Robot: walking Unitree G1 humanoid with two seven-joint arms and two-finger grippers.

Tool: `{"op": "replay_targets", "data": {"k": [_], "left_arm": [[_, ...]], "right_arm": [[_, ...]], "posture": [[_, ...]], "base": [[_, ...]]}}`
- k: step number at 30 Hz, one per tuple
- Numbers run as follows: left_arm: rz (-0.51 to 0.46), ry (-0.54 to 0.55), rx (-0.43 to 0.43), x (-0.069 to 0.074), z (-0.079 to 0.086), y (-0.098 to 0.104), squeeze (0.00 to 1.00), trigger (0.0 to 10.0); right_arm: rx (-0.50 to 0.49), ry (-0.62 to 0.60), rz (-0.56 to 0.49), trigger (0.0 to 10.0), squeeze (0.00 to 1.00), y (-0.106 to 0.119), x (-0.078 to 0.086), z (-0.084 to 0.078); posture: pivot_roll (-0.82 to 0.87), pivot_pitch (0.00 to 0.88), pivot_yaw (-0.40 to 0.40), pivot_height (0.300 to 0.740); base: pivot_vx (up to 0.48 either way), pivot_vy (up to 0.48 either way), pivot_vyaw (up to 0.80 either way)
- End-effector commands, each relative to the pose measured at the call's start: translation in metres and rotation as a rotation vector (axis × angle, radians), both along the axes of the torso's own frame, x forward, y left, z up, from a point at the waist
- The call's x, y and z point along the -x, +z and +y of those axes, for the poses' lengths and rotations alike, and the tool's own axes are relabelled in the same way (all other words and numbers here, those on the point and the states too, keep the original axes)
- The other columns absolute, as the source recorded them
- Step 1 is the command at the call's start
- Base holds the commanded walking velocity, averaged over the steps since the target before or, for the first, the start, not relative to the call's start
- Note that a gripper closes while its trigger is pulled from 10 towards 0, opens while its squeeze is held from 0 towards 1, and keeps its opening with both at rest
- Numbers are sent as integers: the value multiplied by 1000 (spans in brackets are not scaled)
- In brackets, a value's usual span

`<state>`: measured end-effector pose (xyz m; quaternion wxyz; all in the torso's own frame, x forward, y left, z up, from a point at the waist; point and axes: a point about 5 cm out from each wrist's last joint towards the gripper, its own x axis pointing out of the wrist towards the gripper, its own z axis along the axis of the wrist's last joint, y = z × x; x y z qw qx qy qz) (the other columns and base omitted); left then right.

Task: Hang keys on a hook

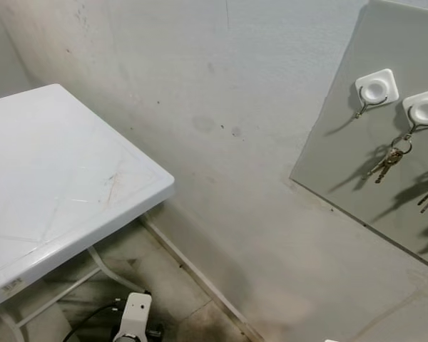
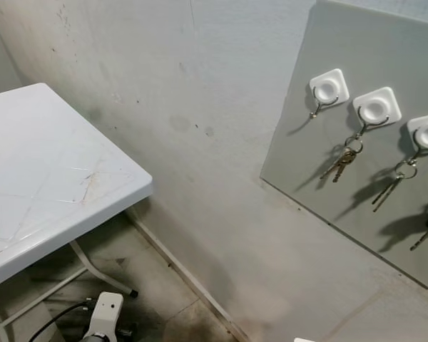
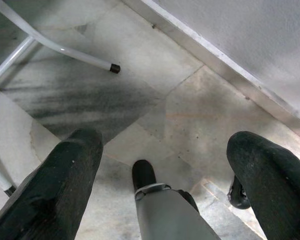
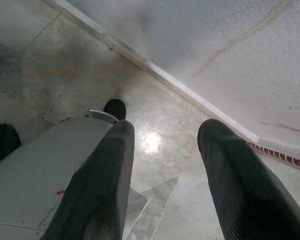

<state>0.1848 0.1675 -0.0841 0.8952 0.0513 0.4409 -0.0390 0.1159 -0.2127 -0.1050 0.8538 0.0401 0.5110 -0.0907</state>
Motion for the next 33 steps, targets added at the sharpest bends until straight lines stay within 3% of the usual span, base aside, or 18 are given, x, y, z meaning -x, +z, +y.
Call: {"op": "replay_targets", "data": {"k": [1, 21, 28, 33], "left_arm": [[-2, 5, 2, -1, 0, 1, 0, 10000], [5, 40, 22, 0, 0, 0, 0, 10000], [2, 38, 17, -1, 1, 0, 0, 10000], [-5, 24, 9, -2, 1, 1, 0, 10000]], "right_arm": [[-1, -1, -5, 10000, 0, 0, -2, 0], [-1, 13, -9, 10000, 0, 1, -4, 2], [-4, 11, -10, 10000, 0, 1, -4, 2], [-5, 10, -11, 10000, 0, 1, -4, 2]], "posture": [[7, 0, -72, 740], [12, 0, -73, 740], [13, 0, -73, 740], [14, 0, -73, 740]], "base": [[0, 0, 800], [0, 0, 800], [0, 409, 800], [0, 0, 800]]}}
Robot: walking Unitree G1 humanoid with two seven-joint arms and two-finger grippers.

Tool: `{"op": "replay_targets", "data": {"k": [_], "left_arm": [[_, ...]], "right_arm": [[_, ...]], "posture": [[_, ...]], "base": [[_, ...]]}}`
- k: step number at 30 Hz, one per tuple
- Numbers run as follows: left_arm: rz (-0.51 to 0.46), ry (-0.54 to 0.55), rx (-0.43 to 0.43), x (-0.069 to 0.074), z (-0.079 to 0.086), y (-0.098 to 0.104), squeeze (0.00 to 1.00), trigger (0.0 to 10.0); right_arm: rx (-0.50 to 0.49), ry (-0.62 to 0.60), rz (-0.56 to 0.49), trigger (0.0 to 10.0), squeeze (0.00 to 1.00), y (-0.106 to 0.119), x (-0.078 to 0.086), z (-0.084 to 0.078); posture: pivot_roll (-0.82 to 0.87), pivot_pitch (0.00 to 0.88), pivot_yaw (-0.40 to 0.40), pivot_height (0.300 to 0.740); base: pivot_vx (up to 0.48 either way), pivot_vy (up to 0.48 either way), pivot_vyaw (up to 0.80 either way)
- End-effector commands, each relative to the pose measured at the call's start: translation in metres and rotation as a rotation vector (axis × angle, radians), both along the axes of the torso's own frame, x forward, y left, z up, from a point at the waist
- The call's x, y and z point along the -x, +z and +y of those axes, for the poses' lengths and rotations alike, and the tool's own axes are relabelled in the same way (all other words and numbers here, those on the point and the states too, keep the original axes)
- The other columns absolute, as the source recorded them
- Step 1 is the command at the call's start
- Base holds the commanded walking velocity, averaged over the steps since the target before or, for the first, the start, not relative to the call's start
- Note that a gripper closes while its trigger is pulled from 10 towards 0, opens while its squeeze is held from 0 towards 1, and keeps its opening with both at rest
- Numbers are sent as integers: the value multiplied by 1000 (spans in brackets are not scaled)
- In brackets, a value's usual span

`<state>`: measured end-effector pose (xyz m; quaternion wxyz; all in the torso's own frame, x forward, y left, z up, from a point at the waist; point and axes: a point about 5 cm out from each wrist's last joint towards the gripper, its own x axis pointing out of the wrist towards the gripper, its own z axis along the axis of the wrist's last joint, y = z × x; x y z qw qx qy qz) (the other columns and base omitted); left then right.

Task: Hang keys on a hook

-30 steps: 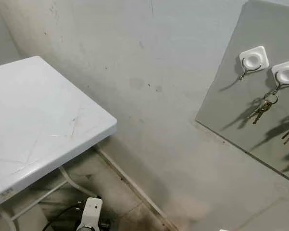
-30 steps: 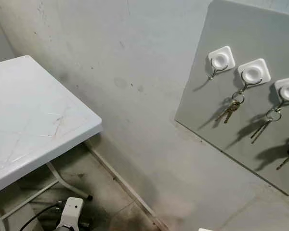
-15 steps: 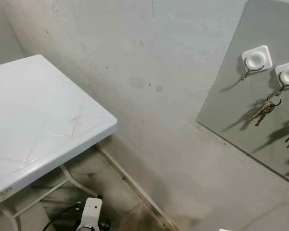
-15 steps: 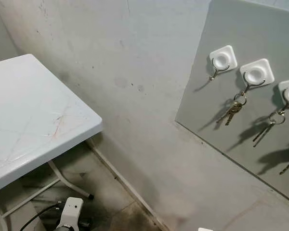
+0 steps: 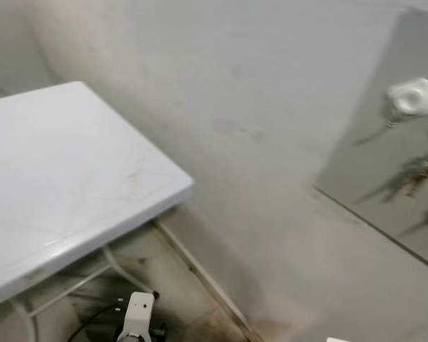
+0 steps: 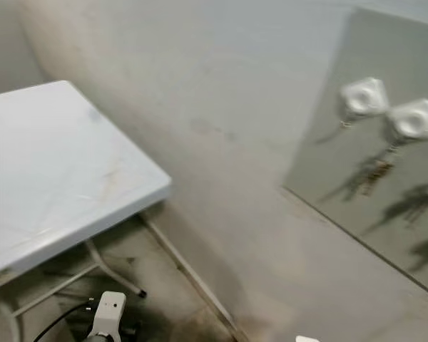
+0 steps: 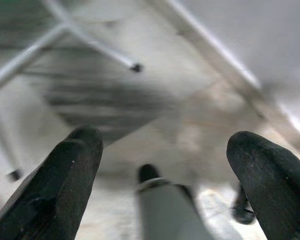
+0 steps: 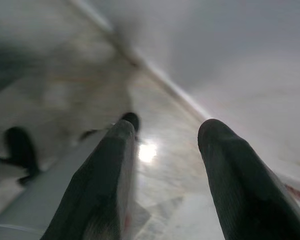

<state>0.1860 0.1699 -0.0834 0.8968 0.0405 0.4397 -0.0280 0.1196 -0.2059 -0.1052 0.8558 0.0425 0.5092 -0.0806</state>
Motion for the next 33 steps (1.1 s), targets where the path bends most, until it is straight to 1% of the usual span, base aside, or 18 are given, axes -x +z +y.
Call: {"op": "replay_targets", "data": {"k": [1, 22, 33], "left_arm": [[-3, -6, 0, -1, -2, 1, 0, 10000], [-1, 9, 8, -1, -2, 0, 0, 10000], [0, 15, 9, 0, -2, 0, 0, 10000]], "right_arm": [[8, -5, -5, 10000, 0, 1, -1, -5], [4, -11, -1, 10000, 0, 1, 0, -5], [-3, -10, 2, 10000, 0, 0, 1, 0]], "posture": [[15, 0, -73, 740], [15, 0, -72, 740], [18, 0, -72, 740]], "base": [[0, 0, 800], [0, 0, 800], [0, 0, 800]]}}
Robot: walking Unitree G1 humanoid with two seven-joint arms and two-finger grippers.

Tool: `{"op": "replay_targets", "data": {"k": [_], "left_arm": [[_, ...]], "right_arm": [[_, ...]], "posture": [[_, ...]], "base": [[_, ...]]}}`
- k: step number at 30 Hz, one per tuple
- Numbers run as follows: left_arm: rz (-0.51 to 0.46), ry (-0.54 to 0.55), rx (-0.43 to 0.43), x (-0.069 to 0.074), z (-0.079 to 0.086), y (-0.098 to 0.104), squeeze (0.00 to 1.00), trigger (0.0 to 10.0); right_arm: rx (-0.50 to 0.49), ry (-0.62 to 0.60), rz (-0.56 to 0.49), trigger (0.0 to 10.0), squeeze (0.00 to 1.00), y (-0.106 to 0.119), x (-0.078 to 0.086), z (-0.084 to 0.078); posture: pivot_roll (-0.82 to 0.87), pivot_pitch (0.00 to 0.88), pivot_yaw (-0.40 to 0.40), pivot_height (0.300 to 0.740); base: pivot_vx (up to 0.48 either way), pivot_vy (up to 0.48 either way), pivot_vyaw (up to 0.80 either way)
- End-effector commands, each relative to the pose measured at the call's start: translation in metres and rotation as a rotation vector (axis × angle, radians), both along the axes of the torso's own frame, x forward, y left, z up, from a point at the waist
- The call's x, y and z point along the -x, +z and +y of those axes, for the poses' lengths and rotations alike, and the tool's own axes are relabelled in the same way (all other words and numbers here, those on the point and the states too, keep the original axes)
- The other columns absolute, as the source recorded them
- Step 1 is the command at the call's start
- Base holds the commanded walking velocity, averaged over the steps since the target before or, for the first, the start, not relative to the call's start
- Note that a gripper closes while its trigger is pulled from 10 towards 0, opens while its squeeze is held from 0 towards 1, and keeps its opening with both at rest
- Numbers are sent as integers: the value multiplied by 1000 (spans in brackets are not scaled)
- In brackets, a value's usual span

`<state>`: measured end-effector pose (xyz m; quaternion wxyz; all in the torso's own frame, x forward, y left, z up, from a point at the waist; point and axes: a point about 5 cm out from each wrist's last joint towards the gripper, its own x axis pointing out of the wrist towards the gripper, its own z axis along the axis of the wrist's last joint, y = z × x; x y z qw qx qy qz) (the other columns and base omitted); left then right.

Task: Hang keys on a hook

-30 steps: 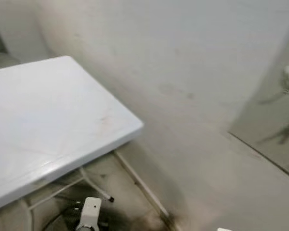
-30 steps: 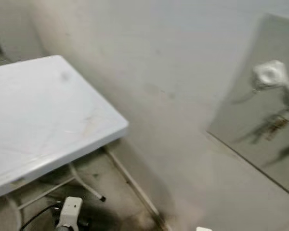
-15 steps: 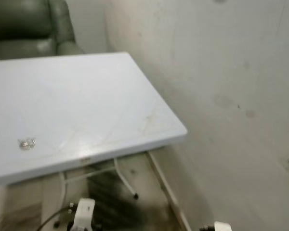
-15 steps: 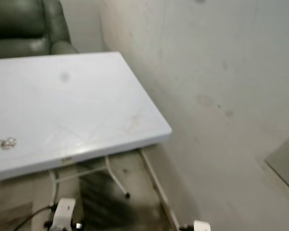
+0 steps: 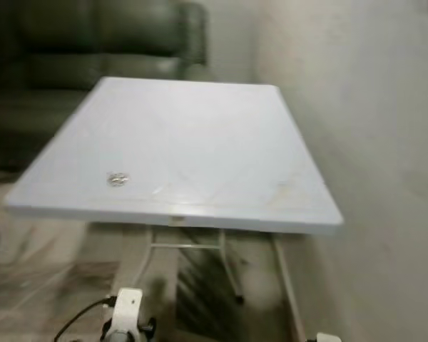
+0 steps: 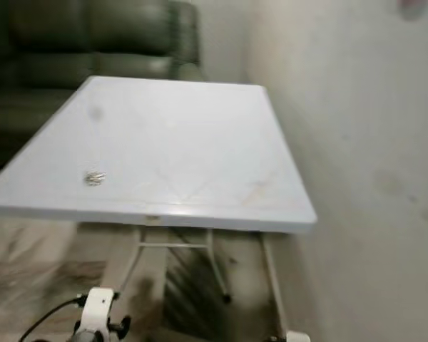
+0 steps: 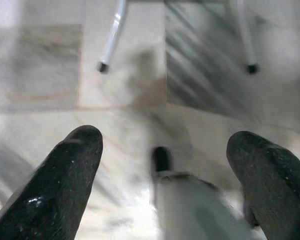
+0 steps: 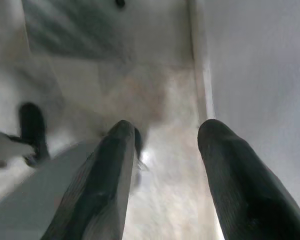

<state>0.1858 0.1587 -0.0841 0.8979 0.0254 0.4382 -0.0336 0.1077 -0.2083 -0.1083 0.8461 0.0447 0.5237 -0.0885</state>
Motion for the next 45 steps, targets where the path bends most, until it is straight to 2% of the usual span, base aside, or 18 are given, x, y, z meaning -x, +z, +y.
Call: {"op": "replay_targets", "data": {"k": [1, 6, 12, 21, 29, 45], "left_arm": [[3, 14, -21, -1, 9, 1, 0, 10000], [6, 19, -16, 0, 9, 0, 0, 10000], [4, 16, -14, -1, 8, 1, 0, 10000], [4, 42, 8, -1, 8, 1, 0, 10000], [11, 40, 8, 1, 8, 0, 0, 10000], [16, 40, 13, 3, 7, -1, 0, 10000]], "right_arm": [[-9, 10, -35, 10000, 0, 3, -13, 7], [-17, 7, -44, 10000, 0, 3, -19, 16], [-33, -23, -55, 10000, 0, 4, -26, 22], [-16, -33, -50, 10000, 0, 4, -17, 5], [-8, -41, -42, 10000, 0, 5, -13, -6], [-16, -39, -32, 10000, 0, 3, -10, -1]], "posture": [[18, 0, -72, 740], [18, 0, -72, 740], [12, 0, -68, 740], [14, 0, -72, 740], [15, 0, -75, 740], [12, 0, -80, 740]], "base": [[0, 0, 800], [0, 0, 779], [0, 0, 0], [0, 0, 0], [0, 367, 0], [0, 373, 0]]}}
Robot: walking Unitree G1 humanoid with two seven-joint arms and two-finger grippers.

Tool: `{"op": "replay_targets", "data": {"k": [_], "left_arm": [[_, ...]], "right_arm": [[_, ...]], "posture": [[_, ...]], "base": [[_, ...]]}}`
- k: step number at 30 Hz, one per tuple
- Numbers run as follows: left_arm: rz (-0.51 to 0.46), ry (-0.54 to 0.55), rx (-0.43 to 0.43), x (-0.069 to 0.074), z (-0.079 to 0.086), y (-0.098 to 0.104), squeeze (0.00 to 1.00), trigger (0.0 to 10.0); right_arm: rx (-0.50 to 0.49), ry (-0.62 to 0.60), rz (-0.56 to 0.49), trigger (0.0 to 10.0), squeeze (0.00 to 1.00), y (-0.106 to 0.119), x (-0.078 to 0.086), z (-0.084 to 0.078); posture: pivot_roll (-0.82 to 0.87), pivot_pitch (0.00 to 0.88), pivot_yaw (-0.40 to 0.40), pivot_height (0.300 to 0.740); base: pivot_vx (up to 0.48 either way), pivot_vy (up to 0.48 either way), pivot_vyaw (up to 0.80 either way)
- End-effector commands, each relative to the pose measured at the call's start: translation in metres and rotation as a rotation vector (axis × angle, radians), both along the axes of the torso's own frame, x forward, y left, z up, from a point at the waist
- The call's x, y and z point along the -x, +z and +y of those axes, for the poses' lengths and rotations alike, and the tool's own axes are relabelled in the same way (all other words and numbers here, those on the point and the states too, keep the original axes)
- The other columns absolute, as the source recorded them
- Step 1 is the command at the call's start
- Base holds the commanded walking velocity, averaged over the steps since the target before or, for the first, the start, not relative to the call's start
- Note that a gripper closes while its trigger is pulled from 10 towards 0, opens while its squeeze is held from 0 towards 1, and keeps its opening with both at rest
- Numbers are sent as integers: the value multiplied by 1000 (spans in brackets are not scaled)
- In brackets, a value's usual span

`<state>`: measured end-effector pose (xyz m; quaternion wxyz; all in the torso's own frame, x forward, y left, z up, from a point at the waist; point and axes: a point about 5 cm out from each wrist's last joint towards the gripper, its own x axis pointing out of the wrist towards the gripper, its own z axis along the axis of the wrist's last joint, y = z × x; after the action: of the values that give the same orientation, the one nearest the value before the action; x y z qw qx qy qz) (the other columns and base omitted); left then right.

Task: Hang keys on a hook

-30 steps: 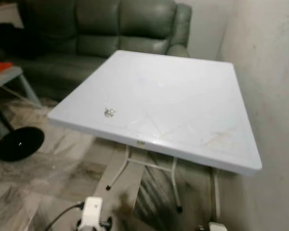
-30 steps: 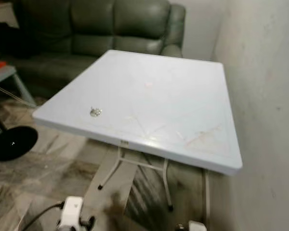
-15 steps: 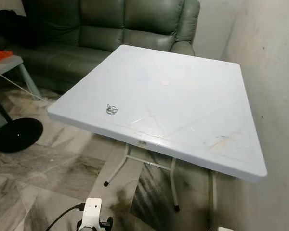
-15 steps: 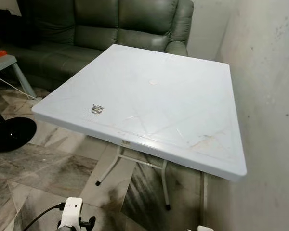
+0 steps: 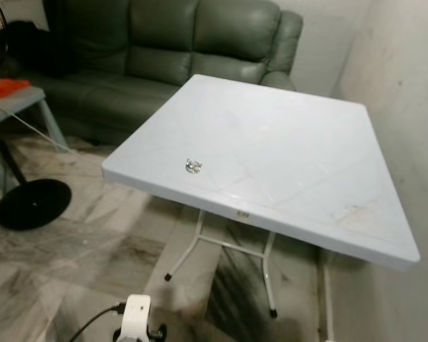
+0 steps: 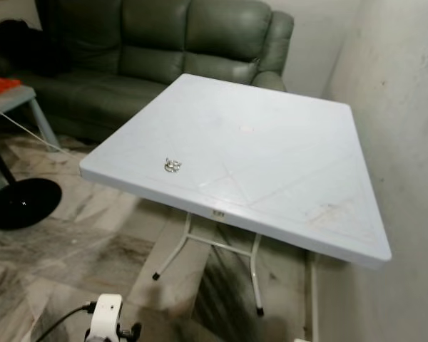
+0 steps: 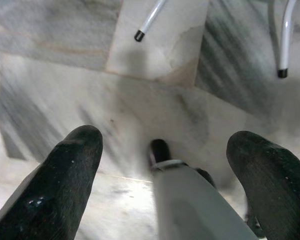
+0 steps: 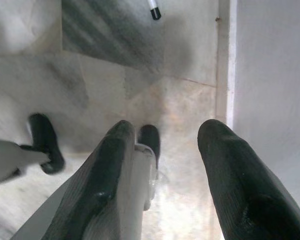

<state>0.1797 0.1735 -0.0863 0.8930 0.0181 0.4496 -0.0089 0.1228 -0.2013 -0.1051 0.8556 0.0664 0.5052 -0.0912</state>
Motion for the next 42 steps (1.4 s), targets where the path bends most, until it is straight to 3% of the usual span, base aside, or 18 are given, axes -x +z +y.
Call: {"op": "replay_targets", "data": {"k": [1, 32, 42], "left_arm": [[-9, -11, 23, -3, -8, 1, 0, 10000], [3, 3, 23, 1, -6, -1, 0, 10000], [0, -11, 10, 0, -6, -1, 0, 10000]], "right_arm": [[14, -12, 14, 10000, 0, 0, 5, -8], [6, -24, 23, 10000, 0, -1, 10, -10], [4, -20, 13, 10000, 0, -1, 7, -9]], "posture": [[12, 0, -80, 740], [18, 0, -84, 740], [18, 0, -82, 740]], "base": [[0, 390, 0], [0, 459, 0], [0, 0, 0]]}}
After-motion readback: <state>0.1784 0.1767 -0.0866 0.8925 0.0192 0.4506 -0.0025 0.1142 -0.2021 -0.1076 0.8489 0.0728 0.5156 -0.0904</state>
